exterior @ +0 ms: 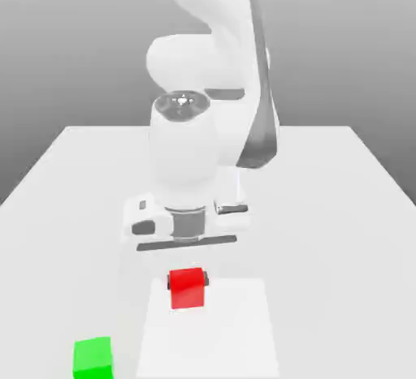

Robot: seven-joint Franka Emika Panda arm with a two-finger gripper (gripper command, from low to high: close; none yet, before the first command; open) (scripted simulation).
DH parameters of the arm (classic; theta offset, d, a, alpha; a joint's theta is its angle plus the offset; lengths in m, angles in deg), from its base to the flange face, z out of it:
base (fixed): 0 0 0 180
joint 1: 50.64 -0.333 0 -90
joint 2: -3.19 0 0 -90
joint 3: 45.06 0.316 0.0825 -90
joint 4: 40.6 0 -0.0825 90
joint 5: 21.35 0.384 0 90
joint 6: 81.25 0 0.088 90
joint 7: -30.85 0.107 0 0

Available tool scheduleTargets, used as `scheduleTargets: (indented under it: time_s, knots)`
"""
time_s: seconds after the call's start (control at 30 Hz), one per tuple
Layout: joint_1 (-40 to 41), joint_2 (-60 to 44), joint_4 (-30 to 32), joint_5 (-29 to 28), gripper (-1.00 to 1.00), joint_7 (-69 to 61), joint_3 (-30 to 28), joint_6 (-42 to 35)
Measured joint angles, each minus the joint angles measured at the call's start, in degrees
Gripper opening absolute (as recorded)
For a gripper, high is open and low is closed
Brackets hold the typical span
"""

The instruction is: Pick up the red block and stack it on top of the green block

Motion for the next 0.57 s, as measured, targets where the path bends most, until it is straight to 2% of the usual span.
scheduleTargets:
  time_s: [0.3, 0.43, 0.47, 0.57]
  knots:
    - [5.2, -7.3, -17.9, 1.9, -1.00, 6.6, -4.9, -10.8]
    - [6.4, -14.4, -20.3, 3.7, -1.00, 6.2, -4.6, -6.0]
    - [6.7, -16.1, -20.4, 4.2, 1.00, 5.9, -4.3, -4.4]
    - [6.7, -16.1, -20.4, 4.2, 1.00, 5.9, -4.3, -4.4]
